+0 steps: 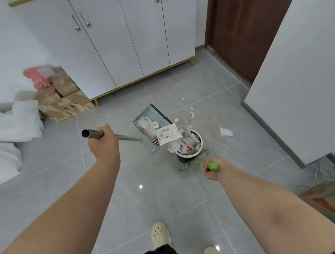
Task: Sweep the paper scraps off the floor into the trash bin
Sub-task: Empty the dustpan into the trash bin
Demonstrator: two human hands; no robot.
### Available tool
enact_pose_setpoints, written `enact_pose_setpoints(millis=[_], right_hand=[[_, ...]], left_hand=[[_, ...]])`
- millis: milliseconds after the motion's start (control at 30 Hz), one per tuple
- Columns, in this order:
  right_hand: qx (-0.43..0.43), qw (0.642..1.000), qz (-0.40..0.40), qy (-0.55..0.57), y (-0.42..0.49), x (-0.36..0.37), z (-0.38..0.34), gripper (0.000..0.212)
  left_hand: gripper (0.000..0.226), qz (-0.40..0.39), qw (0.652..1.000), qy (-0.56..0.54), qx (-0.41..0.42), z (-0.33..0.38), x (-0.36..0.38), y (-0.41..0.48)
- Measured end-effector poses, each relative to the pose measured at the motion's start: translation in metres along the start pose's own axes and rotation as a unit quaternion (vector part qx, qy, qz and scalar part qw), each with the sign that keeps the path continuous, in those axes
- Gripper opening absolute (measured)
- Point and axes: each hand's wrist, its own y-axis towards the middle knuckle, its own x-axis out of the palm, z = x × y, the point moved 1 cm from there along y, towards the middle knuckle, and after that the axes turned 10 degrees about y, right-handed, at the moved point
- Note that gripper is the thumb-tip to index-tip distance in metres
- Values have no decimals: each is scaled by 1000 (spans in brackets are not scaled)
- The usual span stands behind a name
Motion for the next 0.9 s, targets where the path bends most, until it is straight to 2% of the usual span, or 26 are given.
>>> enact_pose_setpoints(millis=[200, 300, 500, 700, 900], right_hand=[[0, 995, 22, -94, 11, -7, 3, 26], [-32, 984, 57, -165, 0, -12, -1, 24], [-139, 941, 89, -296, -39, -12, -22, 26], [-205, 893, 108, -387, -72, -8, -46, 16], [-201, 875, 128, -421, -72, -7, -65, 21]], left_hand=[[26, -3, 999, 20, 44, 22, 2, 9], [29, -8, 998, 23, 61, 37, 4, 9], [36, -7, 997, 43, 58, 54, 15, -5], [37, -30, 992, 98, 77, 45, 43, -29], [37, -79, 957, 222, 171, 20, 83, -55]])
